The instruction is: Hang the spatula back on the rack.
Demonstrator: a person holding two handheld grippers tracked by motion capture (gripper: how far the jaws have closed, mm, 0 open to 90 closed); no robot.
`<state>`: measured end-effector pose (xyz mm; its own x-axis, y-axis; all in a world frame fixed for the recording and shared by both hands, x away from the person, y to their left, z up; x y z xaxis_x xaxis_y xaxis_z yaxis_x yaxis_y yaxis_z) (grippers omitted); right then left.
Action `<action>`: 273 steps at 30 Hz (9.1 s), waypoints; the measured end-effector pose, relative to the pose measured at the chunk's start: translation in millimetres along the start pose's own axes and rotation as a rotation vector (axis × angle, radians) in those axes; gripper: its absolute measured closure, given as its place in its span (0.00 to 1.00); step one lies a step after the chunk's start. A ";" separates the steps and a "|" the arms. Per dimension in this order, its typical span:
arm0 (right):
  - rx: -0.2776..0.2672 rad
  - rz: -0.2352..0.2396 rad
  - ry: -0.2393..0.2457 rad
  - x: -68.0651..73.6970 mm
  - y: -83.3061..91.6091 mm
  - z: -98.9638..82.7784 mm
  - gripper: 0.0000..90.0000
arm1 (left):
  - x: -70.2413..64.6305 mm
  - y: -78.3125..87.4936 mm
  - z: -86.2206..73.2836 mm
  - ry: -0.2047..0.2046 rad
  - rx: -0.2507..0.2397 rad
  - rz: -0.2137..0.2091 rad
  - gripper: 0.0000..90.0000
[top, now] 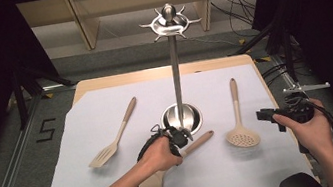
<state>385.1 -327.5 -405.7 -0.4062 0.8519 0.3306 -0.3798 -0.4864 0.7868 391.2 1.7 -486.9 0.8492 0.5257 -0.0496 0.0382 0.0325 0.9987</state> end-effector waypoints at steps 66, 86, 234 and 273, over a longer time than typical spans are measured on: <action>-0.249 0.260 0.330 155.3 -19.2 54.6 0.66 | -7.5 107.4 -23.1 0.082 -0.868 0.079 0.87; -0.343 0.220 0.274 172.5 -17.8 69.8 0.82 | -10.3 112.8 -18.7 0.092 -0.880 0.089 0.87; -0.429 0.088 0.343 127.5 3.5 49.3 0.70 | 56.8 197.0 -52.3 0.042 -0.929 0.109 0.86; -0.439 0.097 0.354 127.1 4.0 51.0 0.70 | 61.8 196.6 -37.3 0.030 -0.881 0.105 0.86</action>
<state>374.3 -211.3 -334.0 -0.6813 0.7193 0.1358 -0.6061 -0.6583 0.4464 431.6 72.3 -293.8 0.8108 0.5846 0.0295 -0.4690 0.6187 0.6303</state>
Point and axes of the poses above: each handheld gripper's, and its own axes: y roughly backward along the jaws, z roughly out of its top, x roughly to its left, the point moved 3 cm from there along -y, roughly forward along the jaws, and after that the axes turned 13 degrees about x, right-handed, at the moved point
